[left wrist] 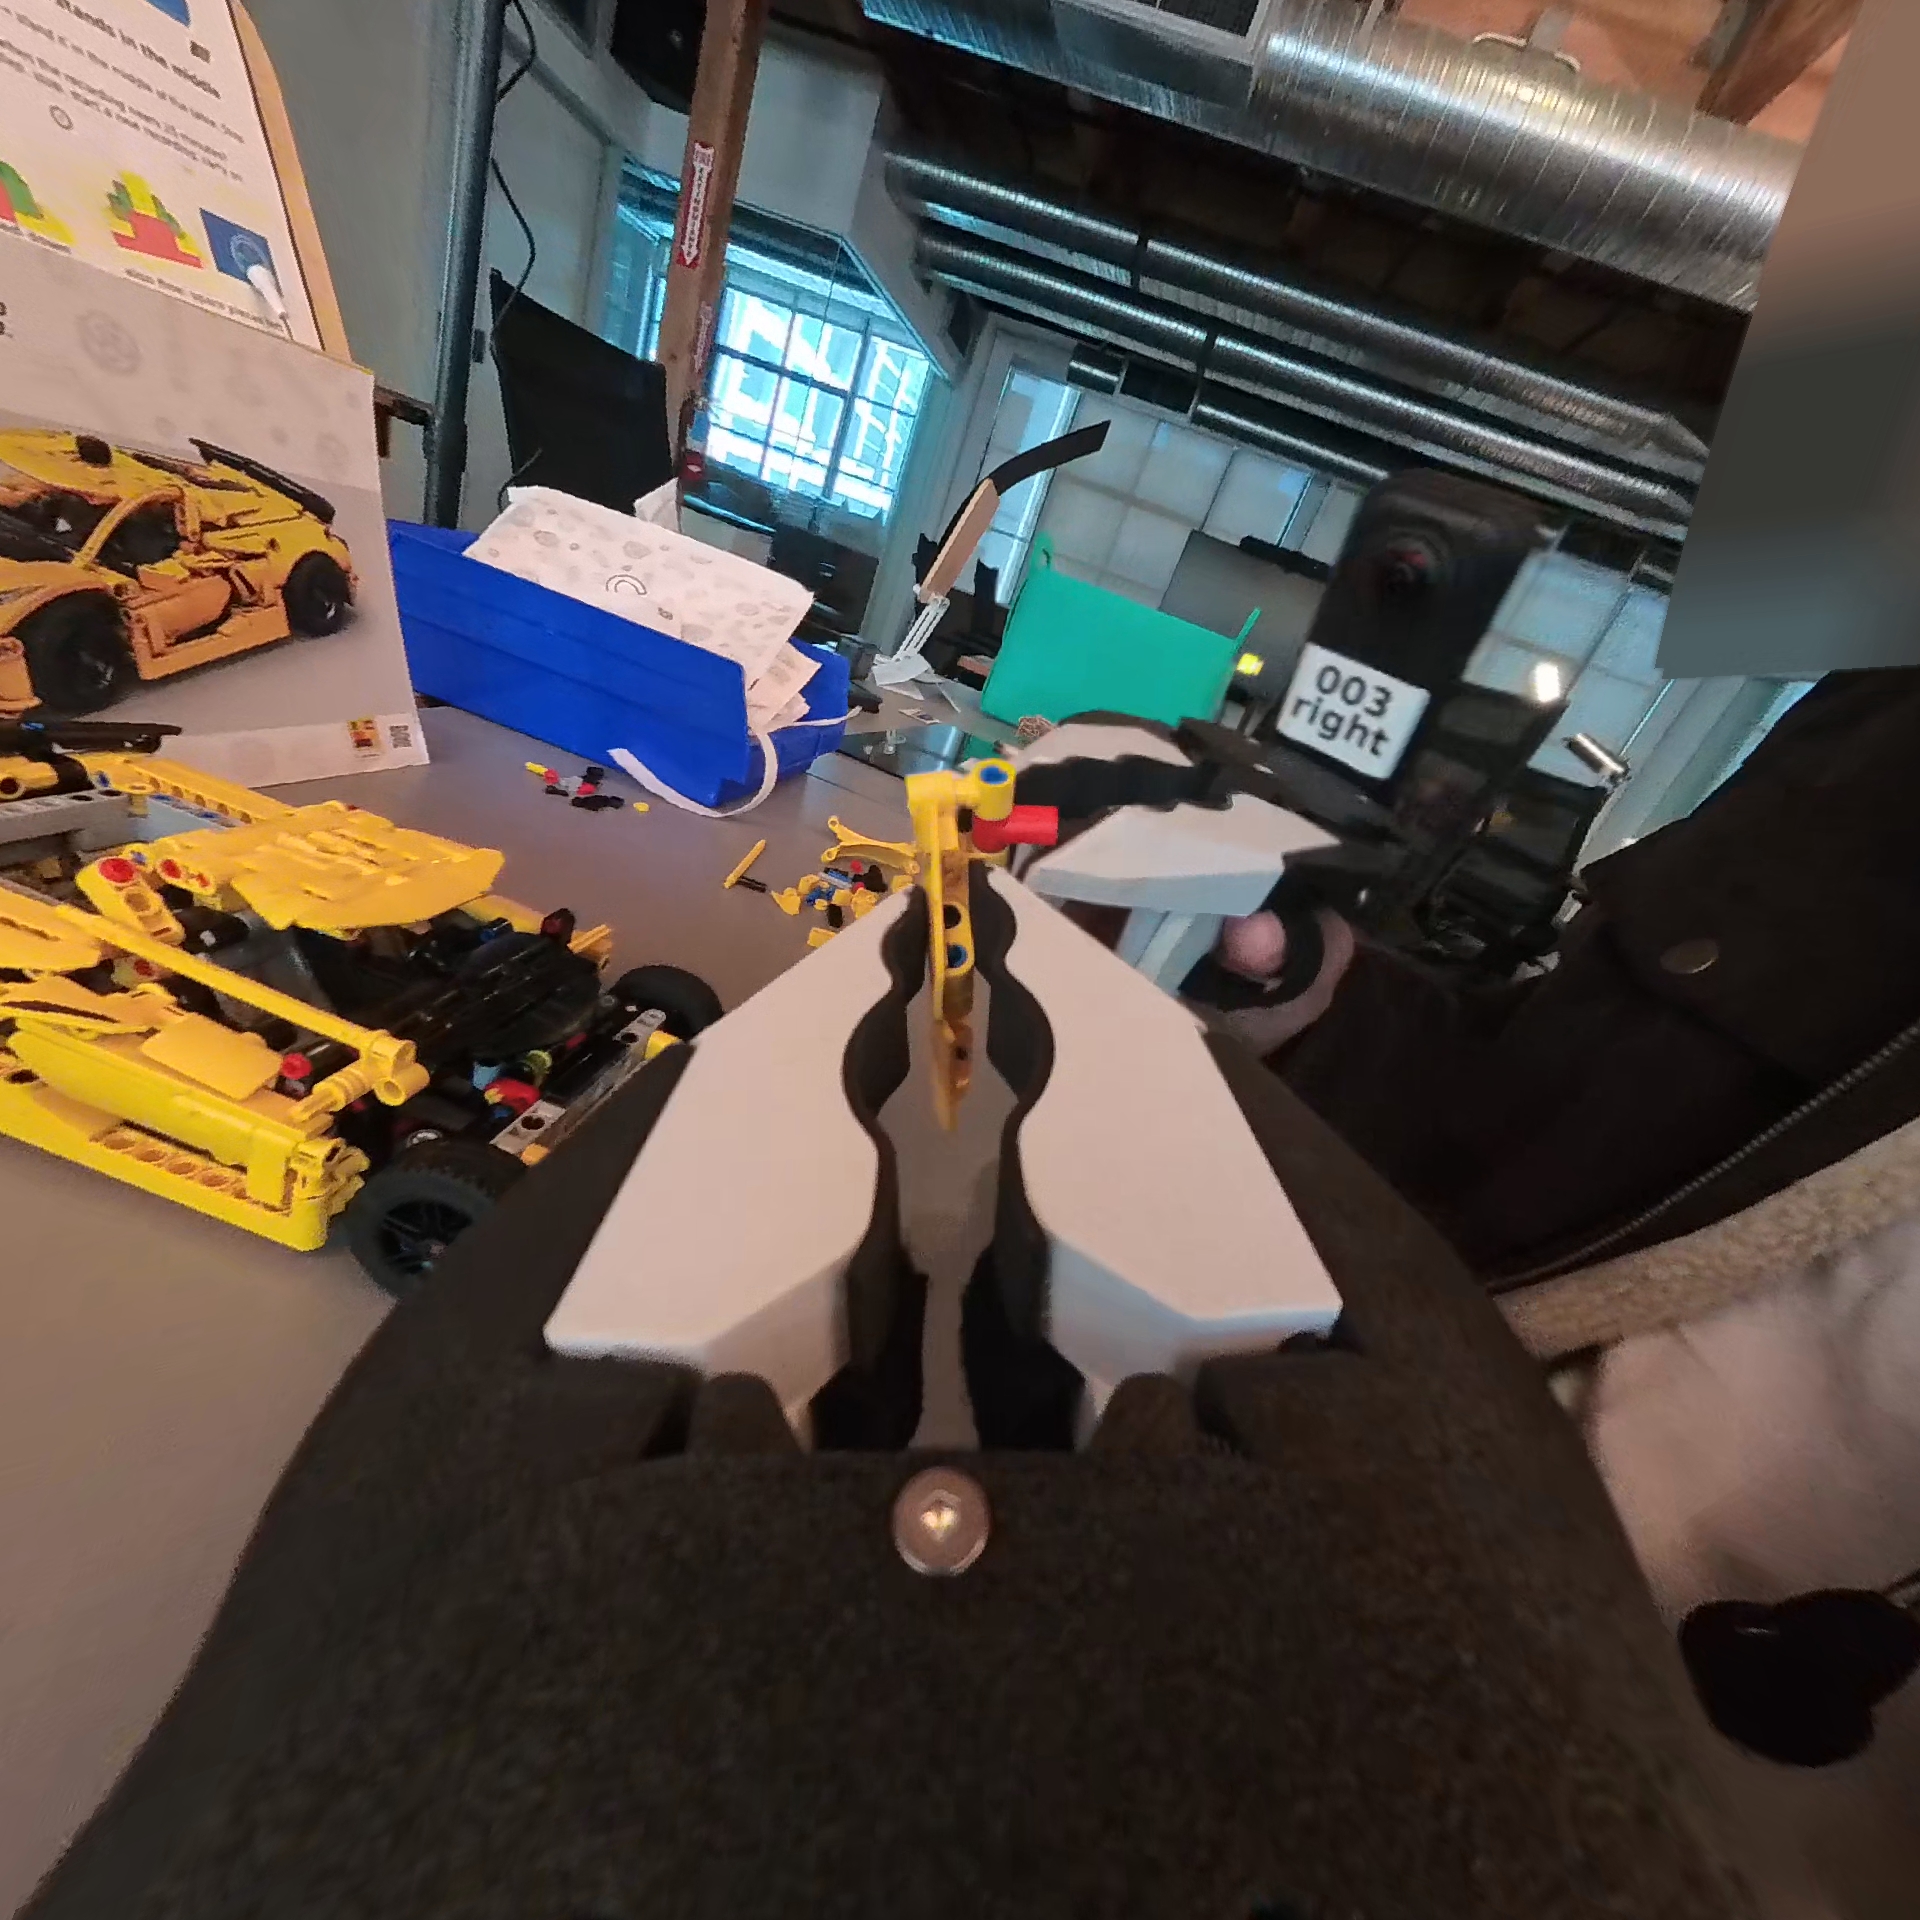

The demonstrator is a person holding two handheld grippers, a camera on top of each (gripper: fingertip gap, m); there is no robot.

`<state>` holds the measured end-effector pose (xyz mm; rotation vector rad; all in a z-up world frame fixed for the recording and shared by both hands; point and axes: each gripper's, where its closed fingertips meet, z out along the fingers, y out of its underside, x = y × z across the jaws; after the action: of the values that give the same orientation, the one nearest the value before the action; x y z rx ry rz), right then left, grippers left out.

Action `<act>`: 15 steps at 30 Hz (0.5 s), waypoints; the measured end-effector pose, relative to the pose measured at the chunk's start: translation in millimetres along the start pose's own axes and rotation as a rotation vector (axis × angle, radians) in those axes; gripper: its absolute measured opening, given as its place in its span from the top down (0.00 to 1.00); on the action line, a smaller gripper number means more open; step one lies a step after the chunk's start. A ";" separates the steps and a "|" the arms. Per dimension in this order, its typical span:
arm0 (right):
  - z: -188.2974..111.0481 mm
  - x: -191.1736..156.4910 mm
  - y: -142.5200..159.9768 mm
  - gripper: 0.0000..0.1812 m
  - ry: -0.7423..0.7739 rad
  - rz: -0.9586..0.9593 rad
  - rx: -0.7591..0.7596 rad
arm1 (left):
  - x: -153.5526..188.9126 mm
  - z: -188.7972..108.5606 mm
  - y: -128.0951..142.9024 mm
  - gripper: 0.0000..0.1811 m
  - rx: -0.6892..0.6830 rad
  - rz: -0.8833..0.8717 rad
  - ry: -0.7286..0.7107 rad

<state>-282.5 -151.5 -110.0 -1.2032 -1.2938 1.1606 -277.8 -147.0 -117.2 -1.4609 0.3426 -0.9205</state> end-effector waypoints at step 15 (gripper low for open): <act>-2.4 -4.4 16.9 1.00 0.004 -0.103 -0.059 | -43.0 -8.2 15.0 0.96 -0.107 0.026 -0.266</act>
<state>-279.0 -155.0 -127.0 -1.1669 -1.3784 1.0522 -305.9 -124.5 -146.3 -1.6514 0.2159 -0.6850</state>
